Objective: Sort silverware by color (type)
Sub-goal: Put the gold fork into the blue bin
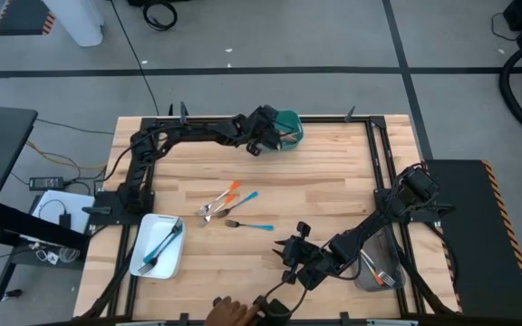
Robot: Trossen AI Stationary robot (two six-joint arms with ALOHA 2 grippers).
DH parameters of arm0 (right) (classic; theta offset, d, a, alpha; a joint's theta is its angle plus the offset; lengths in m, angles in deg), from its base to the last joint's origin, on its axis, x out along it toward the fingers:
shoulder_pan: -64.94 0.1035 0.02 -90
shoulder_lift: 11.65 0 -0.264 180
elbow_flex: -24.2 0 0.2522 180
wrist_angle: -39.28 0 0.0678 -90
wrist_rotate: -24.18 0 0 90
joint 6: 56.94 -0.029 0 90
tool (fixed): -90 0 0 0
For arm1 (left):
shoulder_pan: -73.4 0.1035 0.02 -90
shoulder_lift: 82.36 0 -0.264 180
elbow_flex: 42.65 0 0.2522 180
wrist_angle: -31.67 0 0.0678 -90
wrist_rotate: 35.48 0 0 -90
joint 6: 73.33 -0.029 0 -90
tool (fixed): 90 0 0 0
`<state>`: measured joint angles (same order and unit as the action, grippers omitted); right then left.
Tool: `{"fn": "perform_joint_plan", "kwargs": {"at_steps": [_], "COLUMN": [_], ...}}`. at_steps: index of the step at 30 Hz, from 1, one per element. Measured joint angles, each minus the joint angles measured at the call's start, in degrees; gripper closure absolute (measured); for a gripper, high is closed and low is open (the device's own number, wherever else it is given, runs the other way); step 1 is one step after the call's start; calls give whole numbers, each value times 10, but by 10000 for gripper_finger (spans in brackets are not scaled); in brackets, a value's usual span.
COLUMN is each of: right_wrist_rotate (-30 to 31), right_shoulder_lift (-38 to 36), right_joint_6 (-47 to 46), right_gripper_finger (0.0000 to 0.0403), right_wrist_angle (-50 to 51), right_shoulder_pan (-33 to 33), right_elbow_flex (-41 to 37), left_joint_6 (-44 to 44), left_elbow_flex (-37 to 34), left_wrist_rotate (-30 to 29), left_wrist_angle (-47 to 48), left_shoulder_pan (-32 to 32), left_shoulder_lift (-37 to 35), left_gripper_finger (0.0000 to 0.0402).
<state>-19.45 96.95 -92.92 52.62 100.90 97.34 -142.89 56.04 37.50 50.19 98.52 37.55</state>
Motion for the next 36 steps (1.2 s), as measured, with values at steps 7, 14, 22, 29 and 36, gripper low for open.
{"fn": "perform_joint_plan", "kwargs": {"at_steps": [7,14,22,29,36], "right_wrist_rotate": [0,0,0,0,0], "right_shoulder_lift": [0,0,0,0,0], "right_joint_6": [1,2,1,3,4], "right_gripper_finger": [288,288,288,288,288], "right_wrist_angle": [0,0,-7,-10,-12], "right_shoulder_pan": [0,0,1,2,2], "right_elbow_flex": [0,0,0,0,0], "left_joint_6": [30,78,64,122,101], "left_elbow_flex": [22,29,30,30,30], "left_wrist_rotate": [10,39,57,54,66], "left_wrist_angle": [4,10,-10,-14,-8], "left_shoulder_pan": [-1,-2,6,15,14], "left_shoulder_lift": [0,0,26,32,32], "left_gripper_finger": [365,364,364,363,363]}}
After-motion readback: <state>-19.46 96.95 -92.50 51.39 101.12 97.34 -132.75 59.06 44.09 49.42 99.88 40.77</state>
